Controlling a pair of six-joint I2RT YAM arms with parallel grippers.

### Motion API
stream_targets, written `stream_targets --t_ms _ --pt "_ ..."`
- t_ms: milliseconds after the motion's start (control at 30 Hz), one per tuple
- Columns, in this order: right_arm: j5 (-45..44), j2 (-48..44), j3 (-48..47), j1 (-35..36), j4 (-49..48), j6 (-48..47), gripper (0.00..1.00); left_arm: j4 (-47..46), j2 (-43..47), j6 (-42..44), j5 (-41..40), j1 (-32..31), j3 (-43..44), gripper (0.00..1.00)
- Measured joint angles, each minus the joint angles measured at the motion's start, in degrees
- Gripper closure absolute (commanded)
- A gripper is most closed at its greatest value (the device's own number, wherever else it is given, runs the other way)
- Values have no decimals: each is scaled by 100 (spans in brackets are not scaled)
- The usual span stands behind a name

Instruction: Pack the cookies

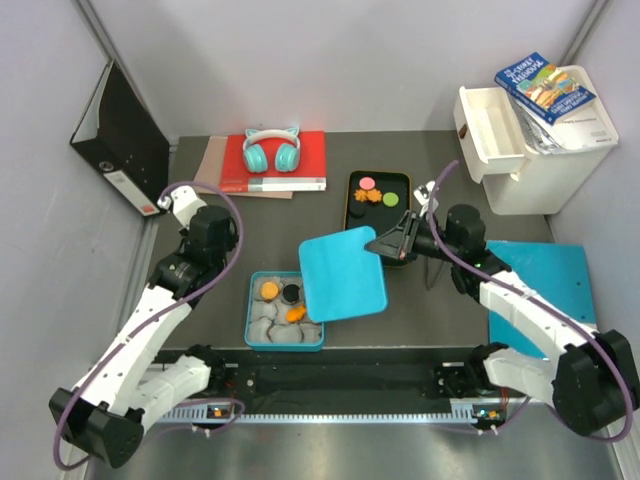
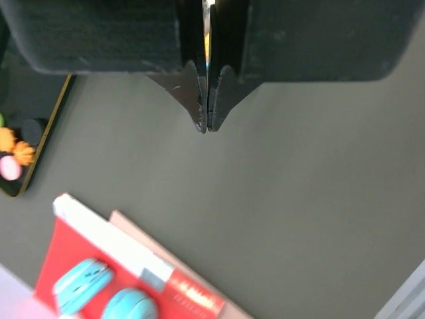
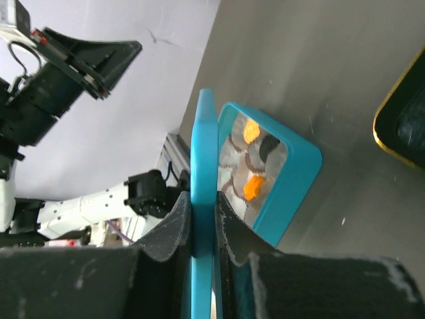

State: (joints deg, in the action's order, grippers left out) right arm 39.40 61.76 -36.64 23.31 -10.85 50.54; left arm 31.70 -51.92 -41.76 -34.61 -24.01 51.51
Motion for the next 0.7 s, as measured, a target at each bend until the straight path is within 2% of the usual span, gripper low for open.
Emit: stream_targets --t_ms 200,700 --pt "66 592 765 229 -1300 645 100 509 -22 -463 70 293 -190 100" --pt "-37 2094 1416 544 -4319 2074 100 861 415 -1694 291 361 -1303 100"
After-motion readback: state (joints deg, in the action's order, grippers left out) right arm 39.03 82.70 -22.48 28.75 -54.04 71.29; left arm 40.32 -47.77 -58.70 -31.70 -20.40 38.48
